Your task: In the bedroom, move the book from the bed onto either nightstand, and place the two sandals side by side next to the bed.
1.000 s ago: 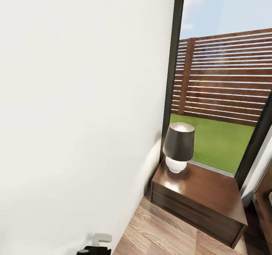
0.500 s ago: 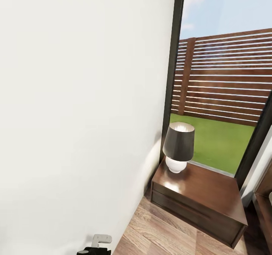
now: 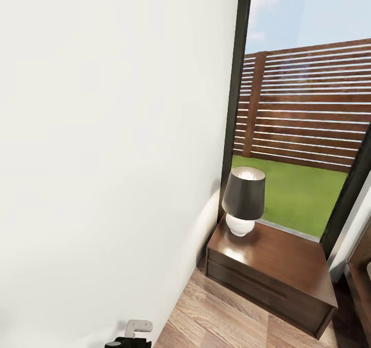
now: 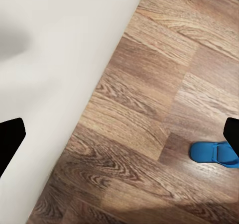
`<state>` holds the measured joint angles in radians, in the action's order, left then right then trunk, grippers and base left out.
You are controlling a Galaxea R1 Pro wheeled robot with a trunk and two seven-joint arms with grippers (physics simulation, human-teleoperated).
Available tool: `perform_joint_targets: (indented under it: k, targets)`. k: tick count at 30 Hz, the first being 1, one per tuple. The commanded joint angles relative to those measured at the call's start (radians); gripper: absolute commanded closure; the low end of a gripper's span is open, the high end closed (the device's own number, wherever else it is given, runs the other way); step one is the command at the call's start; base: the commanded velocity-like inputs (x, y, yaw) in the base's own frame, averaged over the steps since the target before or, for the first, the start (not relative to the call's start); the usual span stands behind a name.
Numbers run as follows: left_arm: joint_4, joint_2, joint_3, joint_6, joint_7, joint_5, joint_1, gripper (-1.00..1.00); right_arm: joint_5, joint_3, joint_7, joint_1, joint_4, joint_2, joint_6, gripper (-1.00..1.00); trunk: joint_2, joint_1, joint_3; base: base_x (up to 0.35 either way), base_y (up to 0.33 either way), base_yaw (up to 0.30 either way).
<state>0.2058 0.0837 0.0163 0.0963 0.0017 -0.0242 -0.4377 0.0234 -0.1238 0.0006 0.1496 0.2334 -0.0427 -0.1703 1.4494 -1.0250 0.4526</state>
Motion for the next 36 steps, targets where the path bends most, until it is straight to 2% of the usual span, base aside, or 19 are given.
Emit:
perform_joint_targets:
  k: [1,12,20,21,24,25,28,30,36]
  targets:
    - [0.002,0.0,0.002,0.006,0.0,-0.003,0.0,-1.0,0.002,-0.004,0.0,0.0,0.002,0.0,-0.006,-1.0,0.001,0.0,0.001,0.0,0.0,0.0]
    - [0.057,0.002,0.025,0.055,-0.007,0.001,0.02,-1.0,-0.026,-0.003,-0.008,0.012,0.016,-0.007,-0.006,-1.0,0.001,0.0,0.001,0.0,0.0,0.0]
    - [0.102,0.013,0.07,0.1,-0.009,0.001,0.019,-1.0,-0.035,-0.002,-0.013,0.015,0.02,-0.008,-0.006,-1.0,0.001,0.0,0.001,0.0,0.0,0.0]
    - [0.509,0.013,0.158,0.378,-0.009,0.001,0.019,-1.0,-0.035,-0.002,-0.013,0.015,0.02,-0.008,-0.006,-1.0,0.001,0.0,0.001,0.0,0.0,0.0]
    - [0.599,0.027,0.239,0.428,-0.014,0.004,0.019,-1.0,-0.037,-0.001,-0.014,0.016,0.02,-0.008,-0.006,-1.0,0.001,0.0,0.001,0.0,0.0,0.0]
    - [0.599,0.027,0.239,0.428,-0.014,0.004,0.019,-1.0,-0.037,-0.001,-0.014,0.016,0.02,-0.008,-0.006,-1.0,0.001,0.0,0.001,0.0,0.0,0.0]
    - [0.65,0.046,0.29,0.453,-0.02,0.006,0.011,-1.0,-0.038,-0.001,-0.015,0.017,0.021,-0.009,-0.006,-1.0,0.001,0.0,0.001,0.0,0.0,0.0]
    - [0.66,0.051,0.301,0.459,-0.021,0.006,0.003,-1.0,-0.038,-0.001,-0.016,0.017,0.021,-0.01,-0.006,-1.0,0.001,0.0,0.001,0.0,0.0,0.0]
    - [0.688,0.065,0.333,0.474,-0.024,0.008,-0.065,-1.0,-0.039,-0.001,-0.041,0.02,0.021,-0.015,-0.006,-1.0,0.001,0.0,0.001,0.0,0.0,0.0]
